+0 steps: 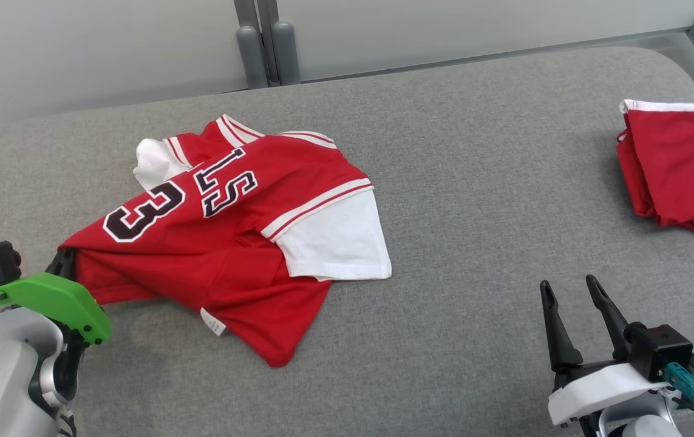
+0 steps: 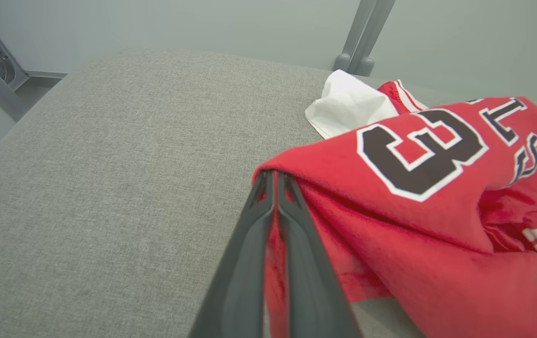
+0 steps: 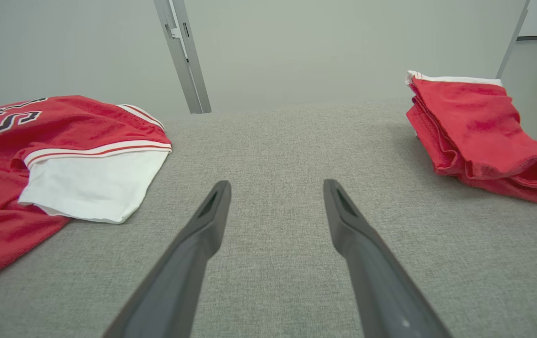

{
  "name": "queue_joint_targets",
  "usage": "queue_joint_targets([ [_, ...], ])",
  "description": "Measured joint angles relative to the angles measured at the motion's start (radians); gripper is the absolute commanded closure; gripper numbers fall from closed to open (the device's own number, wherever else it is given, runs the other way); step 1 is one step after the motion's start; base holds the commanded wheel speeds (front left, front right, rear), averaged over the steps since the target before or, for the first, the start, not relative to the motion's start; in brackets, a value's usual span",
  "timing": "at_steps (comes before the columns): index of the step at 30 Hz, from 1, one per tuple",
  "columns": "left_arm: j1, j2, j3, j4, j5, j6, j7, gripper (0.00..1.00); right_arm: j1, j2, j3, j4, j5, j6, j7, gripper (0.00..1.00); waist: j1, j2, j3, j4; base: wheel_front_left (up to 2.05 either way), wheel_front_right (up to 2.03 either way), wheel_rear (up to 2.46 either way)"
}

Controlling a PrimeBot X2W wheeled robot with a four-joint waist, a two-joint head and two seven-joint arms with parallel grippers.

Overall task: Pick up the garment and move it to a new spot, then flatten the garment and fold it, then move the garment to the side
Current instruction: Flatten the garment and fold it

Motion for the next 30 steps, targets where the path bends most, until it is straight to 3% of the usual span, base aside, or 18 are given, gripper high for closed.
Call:
queue_joint_targets([
  [2, 0.022, 0.046, 0.005, -0.075, 0.000, 0.038, 0.057, 1.00, 0.003, -0.001, -0.002, 0.001, 0.000, 0.000, 0.000, 0.00, 0.0000, 0.0000, -0.001, -0.003, 0.00, 0.00, 0.00],
  [5, 0.058, 0.088, 0.004, -0.176, -0.021, 0.056, 0.132, 1.00, 0.004, 0.000, -0.002, 0.001, 0.000, 0.000, 0.000, 0.00, 0.0000, 0.0000, -0.002, -0.005, 0.00, 0.00, 0.00],
  [12, 0.139, 0.132, 0.024, -0.331, -0.050, 0.135, 0.198, 1.00, 0.004, 0.000, 0.002, 0.001, -0.001, 0.000, 0.000, 0.00, 0.0000, 0.0000, 0.002, -0.005, 0.00, 0.00, 0.00],
  [13, 0.144, 0.120, 0.026, -0.330, -0.055, 0.138, 0.188, 0.89, 0.004, 0.001, 0.004, 0.001, -0.001, 0.000, 0.000, 0.00, 0.0000, 0.0000, 0.004, -0.005, 0.00, 0.00, 0.00],
  [15, 0.168, 0.093, 0.023, -0.305, -0.055, 0.145, 0.161, 0.00, 0.002, 0.000, 0.012, 0.004, -0.001, 0.000, 0.000, 0.00, 0.0000, 0.0000, 0.006, -0.010, 0.00, 0.00, 0.00],
  [18, 0.189, 0.076, 0.029, -0.289, -0.054, 0.147, 0.115, 0.00, -0.003, 0.000, 0.018, 0.005, -0.001, 0.000, 0.000, 0.00, 0.0000, 0.0000, 0.008, -0.016, 0.00, 0.00, 0.00],
  [22, 0.229, 0.058, 0.064, -0.304, -0.038, 0.186, -0.002, 0.00, 0.000, -0.003, 0.011, 0.005, 0.000, 0.000, 0.000, 0.00, 0.0000, 0.0000, 0.005, -0.026, 0.00, 0.00, 0.00],
  [25, 0.262, 0.047, 0.075, -0.364, 0.018, 0.195, -0.137, 0.00, 0.004, -0.001, 0.009, 0.006, 0.001, 0.000, 0.000, 0.00, 0.0000, 0.0000, 0.000, -0.030, 0.00, 0.00, 0.00],
  [30, 0.307, -0.017, 0.019, -0.457, 0.114, 0.206, -0.211, 0.00, 0.012, 0.001, 0.001, 0.004, 0.000, 0.000, 0.000, 0.00, 0.0000, 0.0000, -0.014, -0.031, 0.00, 0.00, 0.00],
])
